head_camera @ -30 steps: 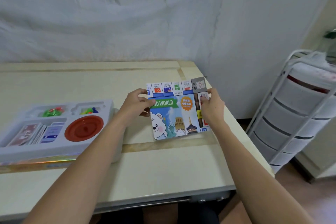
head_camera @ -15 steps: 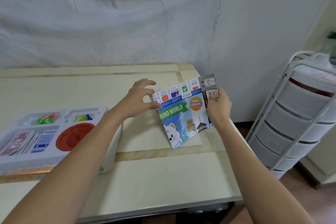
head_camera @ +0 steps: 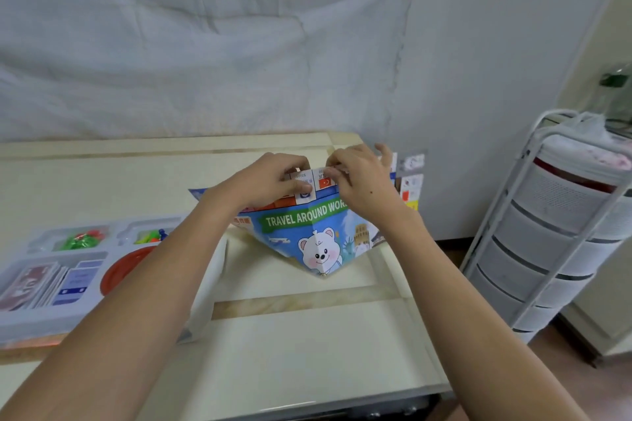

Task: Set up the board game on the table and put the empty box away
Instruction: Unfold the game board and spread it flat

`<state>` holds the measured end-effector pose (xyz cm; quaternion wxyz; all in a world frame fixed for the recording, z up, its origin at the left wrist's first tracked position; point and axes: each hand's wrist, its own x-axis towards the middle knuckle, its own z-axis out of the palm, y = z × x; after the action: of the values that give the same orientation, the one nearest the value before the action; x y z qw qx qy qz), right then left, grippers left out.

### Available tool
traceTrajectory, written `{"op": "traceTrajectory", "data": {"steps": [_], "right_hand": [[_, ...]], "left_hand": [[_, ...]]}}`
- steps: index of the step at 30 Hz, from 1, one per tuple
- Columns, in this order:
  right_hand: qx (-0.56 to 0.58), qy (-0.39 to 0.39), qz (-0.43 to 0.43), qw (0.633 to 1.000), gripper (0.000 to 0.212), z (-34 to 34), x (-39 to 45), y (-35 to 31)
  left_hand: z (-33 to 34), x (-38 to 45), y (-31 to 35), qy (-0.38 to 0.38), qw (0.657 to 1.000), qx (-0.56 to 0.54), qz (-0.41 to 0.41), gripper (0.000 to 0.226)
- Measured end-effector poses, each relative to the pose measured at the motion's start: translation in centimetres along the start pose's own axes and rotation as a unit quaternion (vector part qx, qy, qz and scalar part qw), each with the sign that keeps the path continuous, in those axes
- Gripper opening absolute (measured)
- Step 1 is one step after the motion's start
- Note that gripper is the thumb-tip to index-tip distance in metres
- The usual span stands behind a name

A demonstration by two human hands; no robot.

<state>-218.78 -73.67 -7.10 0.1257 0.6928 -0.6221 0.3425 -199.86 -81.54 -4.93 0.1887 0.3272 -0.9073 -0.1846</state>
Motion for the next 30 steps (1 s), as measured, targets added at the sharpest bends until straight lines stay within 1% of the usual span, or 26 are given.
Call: {"op": "traceTrajectory", "data": {"steps": [3,6,8,10,13,16,20,23,26,30], "right_hand": [[-0.039,0.048,0.014,0.998,0.009,-0.1,-0.1,0.0],[-0.056,0.05,0.043,0.996,0.009,-1.0,0.2,-0.2],[-0.053,0.04,0.068,0.995,0.009,-2.4,1.6,-0.4],[-0.078,-0.005,0.101,0.992,0.013,-3.8,3.4,-0.5],[-0.132,-0.087,0.103,0.982,0.02,-3.7,4.5,-0.3],[-0.16,-0.16,0.11,0.968,0.028,-0.1,2.9,0.1],[-0.181,-0.231,0.159,0.943,0.019,5.7,-1.4,2.1],[-0.204,-0.232,0.163,0.937,0.019,8.7,-4.0,3.5],[-0.18,-0.202,0.152,0.951,0.023,10.6,-5.3,4.3],[-0.105,-0.162,0.145,0.97,0.024,12.3,-5.7,4.4]], "left_hand": [[-0.4,-0.2,-0.7,0.057,0.998,0.014,-0.009,0.01],[-0.7,-0.1,-0.7,0.145,0.989,-0.031,-0.027,0.009],[-1.2,0.5,0.0,0.184,0.98,-0.069,-0.024,0.01],[-1.9,1.2,0.6,0.17,0.981,-0.085,-0.027,0.008],[-1.2,1.8,0.0,0.134,0.989,-0.047,-0.031,0.006],[2.1,1.6,-2.2,0.089,0.995,-0.011,-0.05,0.012],[6.9,-0.4,-6.3,0.012,0.994,0.009,-0.111,0.016],[10.0,-2.3,-9.2,-0.019,0.989,0.037,-0.145,0.03],[11.3,-2.9,-10.4,0.017,0.987,0.038,-0.154,0.03],[11.4,-3.1,-11.5,0.051,0.989,0.017,-0.141,0.027]]}}
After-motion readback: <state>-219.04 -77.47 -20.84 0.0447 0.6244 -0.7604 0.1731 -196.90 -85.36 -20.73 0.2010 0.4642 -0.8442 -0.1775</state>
